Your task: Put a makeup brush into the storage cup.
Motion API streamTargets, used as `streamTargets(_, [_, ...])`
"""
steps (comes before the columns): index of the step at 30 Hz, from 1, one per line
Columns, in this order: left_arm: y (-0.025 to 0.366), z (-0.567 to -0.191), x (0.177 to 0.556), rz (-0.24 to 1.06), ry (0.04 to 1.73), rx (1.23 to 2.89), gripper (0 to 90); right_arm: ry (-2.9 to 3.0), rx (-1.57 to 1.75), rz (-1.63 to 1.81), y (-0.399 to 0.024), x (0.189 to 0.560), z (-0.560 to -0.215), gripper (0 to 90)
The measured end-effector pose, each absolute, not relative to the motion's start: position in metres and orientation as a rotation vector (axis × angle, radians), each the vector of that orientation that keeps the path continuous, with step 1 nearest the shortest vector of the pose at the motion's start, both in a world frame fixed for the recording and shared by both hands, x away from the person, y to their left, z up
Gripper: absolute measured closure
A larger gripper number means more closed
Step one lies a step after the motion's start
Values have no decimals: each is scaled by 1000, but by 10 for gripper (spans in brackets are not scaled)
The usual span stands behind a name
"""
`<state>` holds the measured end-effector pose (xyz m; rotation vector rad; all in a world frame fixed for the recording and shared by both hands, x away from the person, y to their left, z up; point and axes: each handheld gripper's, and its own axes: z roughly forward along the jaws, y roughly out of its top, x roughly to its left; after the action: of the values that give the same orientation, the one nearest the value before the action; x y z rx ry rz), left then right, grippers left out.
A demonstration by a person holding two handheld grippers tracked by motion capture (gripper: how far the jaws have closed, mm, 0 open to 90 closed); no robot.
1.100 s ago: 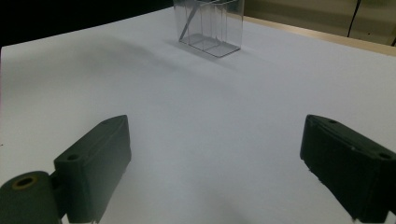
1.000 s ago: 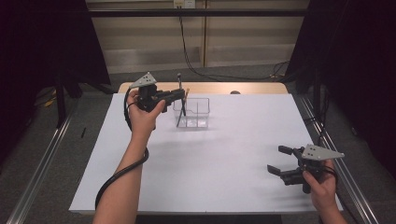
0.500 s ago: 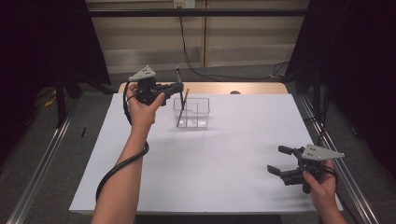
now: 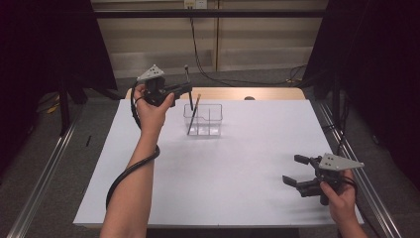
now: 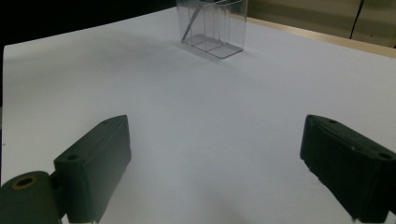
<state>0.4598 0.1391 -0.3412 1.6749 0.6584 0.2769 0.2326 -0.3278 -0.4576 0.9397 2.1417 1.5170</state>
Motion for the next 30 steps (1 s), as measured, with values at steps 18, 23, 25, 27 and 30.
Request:
streamTargets(18, [135,-353,467,338,707,1698,839,2127,948,1530,-332,231,-456,87])
streamTargets(23, [134,-355,468,344,713,1700,839,2126,947,1532,-333,231,-456,87])
streamTargets(25, [135,-357,468,345,719,1697,839,2126,944,1530,-333,231,-456,87])
streamTargets(27, [135,-359,468,349,727,1697,839,2128,943,1527,-333,231,-456,87])
streamTargets(30, [135,-363,468,347,726,1706,839,2131,938,1525,-332,231,-456,87])
